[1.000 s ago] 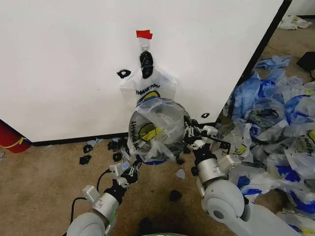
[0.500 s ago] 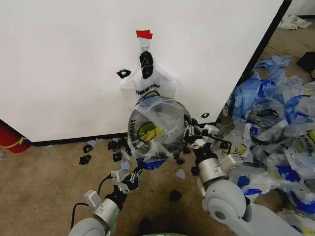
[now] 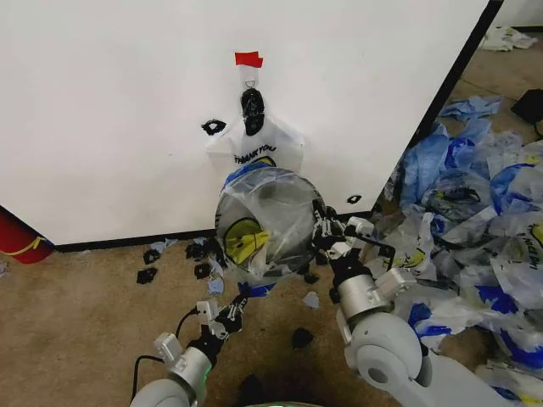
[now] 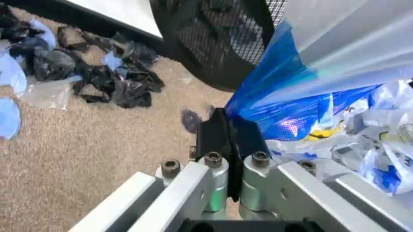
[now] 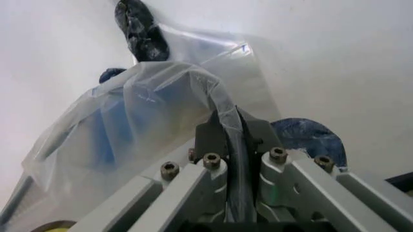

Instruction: Pick up the garbage bag from the wall and place it over the trash bin.

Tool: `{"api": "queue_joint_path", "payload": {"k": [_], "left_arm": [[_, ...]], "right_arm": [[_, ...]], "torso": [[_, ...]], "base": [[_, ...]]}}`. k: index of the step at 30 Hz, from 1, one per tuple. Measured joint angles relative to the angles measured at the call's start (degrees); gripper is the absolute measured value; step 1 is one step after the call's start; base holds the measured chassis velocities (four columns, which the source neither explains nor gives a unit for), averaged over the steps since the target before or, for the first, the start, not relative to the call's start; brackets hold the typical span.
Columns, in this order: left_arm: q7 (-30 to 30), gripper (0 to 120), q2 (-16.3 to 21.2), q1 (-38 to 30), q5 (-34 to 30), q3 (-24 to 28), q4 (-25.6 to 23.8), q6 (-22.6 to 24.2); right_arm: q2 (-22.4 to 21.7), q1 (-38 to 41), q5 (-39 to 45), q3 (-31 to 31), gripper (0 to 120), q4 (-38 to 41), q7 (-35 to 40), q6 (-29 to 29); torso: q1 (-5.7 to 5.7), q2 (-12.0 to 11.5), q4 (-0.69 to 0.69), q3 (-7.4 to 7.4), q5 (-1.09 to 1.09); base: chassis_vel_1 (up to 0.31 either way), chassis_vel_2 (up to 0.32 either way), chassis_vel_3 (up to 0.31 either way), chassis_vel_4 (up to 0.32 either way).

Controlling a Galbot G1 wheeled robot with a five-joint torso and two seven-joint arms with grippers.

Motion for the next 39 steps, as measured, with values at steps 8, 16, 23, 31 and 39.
{"api": "queue_joint_path", "payload": {"k": [8, 16, 23, 31, 39], "left_arm": [[0.54, 0, -2.19, -0.06, 0.83, 0.03, 3.06, -0.60], [0.73, 0, -2.47, 0.07, 1.34, -0.03, 4.03, -0.85], [0.17, 0, -2.16, 0.64, 1.85, -0.97, 2.83, -1.05], [-0.45, 25, -0.87, 3.01, 3.31, -1.71, -0.13, -0.82], [-0.91, 48, 0.66, 5.85, 4.09, -2.83, -3.96, -0.67]], "right_arm": [[0.30, 0.24, 0.24, -0.86, 1, -0.01, -0.05, -0.02], [0.18, 0.36, 0.25, -0.91, 1, -0.27, -0.11, -0.02], [-0.02, 0.34, 0.17, -0.80, 1, -0.87, -0.34, 0.18], [-0.70, 0.17, -0.30, 0.44, 1, -1.85, -0.53, 0.56], [-0.99, -0.23, -0.50, 1.52, 1, -2.63, -0.58, 0.74]], "torso": [[0.00, 0.00, 0.00, 0.00, 0.00], [0.00, 0.00, 0.00, 0.00, 0.00], [0.00, 0.00, 0.00, 0.00, 0.00], [0.00, 0.00, 0.02, 0.00, 0.00], [0.00, 0.00, 0.00, 0.00, 0.01]], "base": [[0.000, 0.000, 0.000, 0.000], [0.000, 0.000, 0.000, 0.000], [0.000, 0.000, 0.000, 0.000], [0.000, 0.000, 0.000, 0.000], [0.000, 0.000, 0.000, 0.000]]}}
